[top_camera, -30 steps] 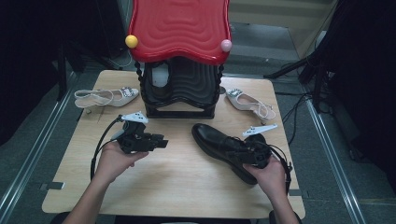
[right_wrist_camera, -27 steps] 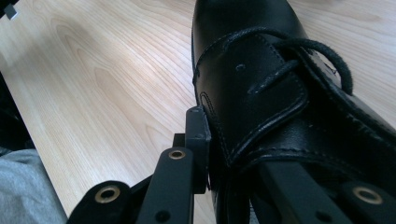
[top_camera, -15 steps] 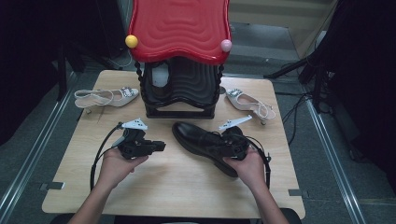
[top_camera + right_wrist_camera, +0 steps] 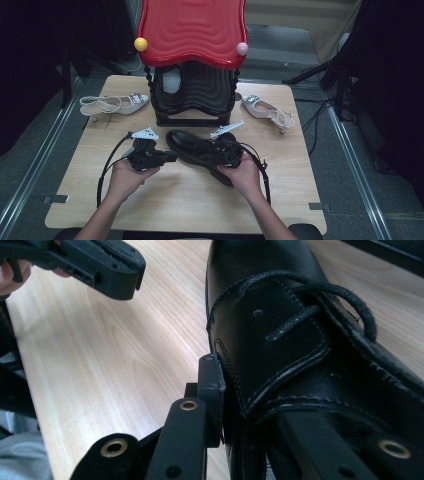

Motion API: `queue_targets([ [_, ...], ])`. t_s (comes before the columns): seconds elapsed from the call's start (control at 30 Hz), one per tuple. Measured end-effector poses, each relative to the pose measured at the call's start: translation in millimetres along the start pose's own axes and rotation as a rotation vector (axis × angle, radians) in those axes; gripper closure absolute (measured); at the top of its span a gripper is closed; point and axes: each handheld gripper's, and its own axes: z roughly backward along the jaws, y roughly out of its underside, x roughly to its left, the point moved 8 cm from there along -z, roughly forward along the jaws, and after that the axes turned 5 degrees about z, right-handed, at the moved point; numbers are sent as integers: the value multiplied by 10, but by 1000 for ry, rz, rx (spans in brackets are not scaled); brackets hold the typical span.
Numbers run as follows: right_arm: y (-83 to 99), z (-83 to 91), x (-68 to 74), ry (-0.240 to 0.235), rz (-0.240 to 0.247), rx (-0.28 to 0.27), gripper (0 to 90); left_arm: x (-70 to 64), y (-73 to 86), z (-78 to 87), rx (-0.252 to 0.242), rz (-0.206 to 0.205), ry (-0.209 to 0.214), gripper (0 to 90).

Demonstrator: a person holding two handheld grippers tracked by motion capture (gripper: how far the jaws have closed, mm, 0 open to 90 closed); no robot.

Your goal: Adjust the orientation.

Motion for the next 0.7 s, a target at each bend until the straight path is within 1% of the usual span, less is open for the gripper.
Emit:
queue_targets([
  [0.07,6,-7,-6,-6,-14,-7,815,3,6,-16,1,0,-1,823],
  [0.13,19,-14,3,-9,-8,-7,810,-1,12,-37,3,2,2,819],
  [0.17,26,-19,11,-12,-9,-2,810,1,15,-50,0,0,-5,815],
  [0.2,34,-23,17,-12,-6,2,804,-1,21,-62,8,3,-2,813],
  [0.27,37,-22,26,-4,-6,-8,781,1,27,-91,13,3,-8,799],
  [0.3,33,-11,27,-6,-9,-18,754,-5,29,-102,16,3,-5,799],
  [0.33,28,11,34,-19,-22,-30,721,-6,29,-107,16,2,-7,799],
  [0.37,29,20,35,-30,-29,-31,715,-12,29,-111,16,2,-5,799],
  [0.43,57,58,28,-20,-16,-18,714,-17,25,-117,15,-2,-2,804],
  [0.5,75,142,25,-13,-10,-26,715,-25,24,-120,17,-2,1,814],
  [0.6,87,352,-7,-11,-10,-55,759,-35,19,-123,13,-4,3,833],
  [0.63,97,410,-24,-9,-11,-60,812,-41,16,-122,11,-2,4,838],
  [0.67,113,464,-54,13,-5,-66,836,-47,13,-119,8,-6,4,846],
  [0.7,118,518,-79,14,-3,-87,868,-59,11,-118,9,-5,9,868],
])
